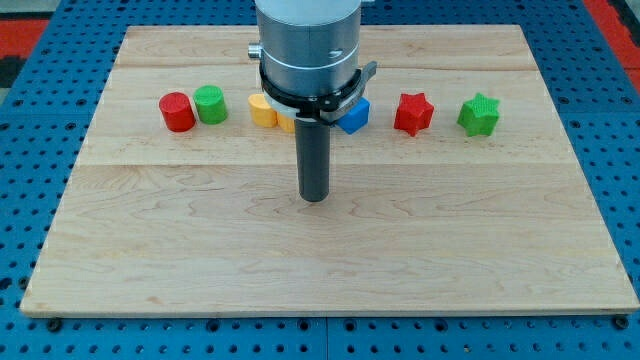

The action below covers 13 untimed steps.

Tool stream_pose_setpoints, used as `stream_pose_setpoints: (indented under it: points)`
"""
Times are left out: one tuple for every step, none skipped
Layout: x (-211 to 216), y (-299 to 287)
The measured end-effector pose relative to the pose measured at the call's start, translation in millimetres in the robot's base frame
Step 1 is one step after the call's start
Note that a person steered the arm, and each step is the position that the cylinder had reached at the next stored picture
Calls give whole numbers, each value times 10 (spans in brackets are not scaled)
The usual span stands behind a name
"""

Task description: Move the green star diagonally to the top right side of the red star

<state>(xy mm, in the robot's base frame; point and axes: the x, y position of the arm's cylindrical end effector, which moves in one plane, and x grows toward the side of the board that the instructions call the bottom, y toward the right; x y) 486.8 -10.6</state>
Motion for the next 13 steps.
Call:
stream_pose_setpoints:
  points:
    - [2, 0]
    - [39, 0]
    - [139, 0]
    - [-2, 314]
    - [-96, 879]
    - [-248, 1769]
    - [-604, 1950]
    - [-906, 2017]
    - [-1116, 2235]
    - [-1630, 2113]
    - [-1859, 2007]
    - [-1653, 1931]
    - [-1653, 1835]
